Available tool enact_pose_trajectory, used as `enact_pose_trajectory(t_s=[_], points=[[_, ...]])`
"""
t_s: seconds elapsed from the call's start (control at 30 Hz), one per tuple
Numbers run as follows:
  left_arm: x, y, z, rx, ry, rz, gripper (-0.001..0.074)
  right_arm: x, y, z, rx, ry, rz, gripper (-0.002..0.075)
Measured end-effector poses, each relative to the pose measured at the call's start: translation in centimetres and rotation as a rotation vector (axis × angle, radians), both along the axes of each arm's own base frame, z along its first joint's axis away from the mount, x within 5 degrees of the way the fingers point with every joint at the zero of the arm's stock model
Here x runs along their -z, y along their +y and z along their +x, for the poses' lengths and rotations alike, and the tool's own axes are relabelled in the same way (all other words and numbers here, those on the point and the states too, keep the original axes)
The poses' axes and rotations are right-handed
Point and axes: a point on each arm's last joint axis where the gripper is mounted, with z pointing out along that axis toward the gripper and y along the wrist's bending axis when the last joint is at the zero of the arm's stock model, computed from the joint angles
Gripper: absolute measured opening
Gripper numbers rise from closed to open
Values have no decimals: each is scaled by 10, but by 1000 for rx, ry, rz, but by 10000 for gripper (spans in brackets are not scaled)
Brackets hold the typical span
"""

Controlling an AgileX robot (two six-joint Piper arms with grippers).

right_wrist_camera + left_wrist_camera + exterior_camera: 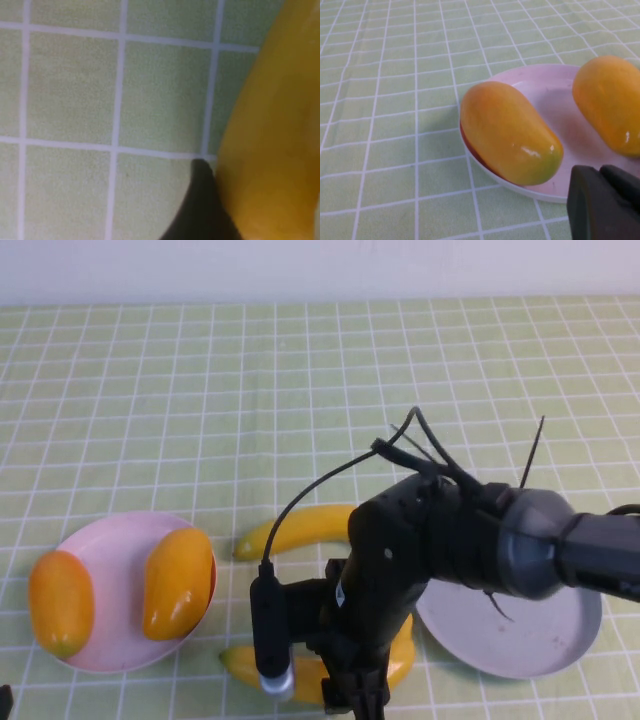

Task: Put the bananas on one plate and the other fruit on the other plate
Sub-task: Put another type of fruit in the right plate

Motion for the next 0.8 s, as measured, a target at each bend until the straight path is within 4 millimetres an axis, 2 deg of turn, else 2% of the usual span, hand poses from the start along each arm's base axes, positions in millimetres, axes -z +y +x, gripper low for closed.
enact_pose_trajectory(t_s=[0.1,0.23,0.3,0.4,0.53,0.6,0.67,0.73,0.8], points=[[0,0,0,0,0,0,-1,8,2,2,25,22,-22,419],[0,0,0,0,0,0,-1,12,2,3,70,37,-35,307],[0,0,0,0,0,0,-1,10,3,3,113,50,-36,308],[0,0,0,0,0,0,-1,-5,4,5,224,54,-7,308],[0,0,0,0,0,0,-1,-52,-1,8,527,7,121,308],[0,0,0,0,0,0,-1,-79,-14,12,710,-25,189,308],[0,0,0,0,0,0,-1,-98,-35,19,945,-42,225,308],[0,0,0,0,0,0,-1,-108,-58,26,1151,-57,223,308],[0,0,0,0,0,0,-1,-109,-83,33,1339,-73,190,308]])
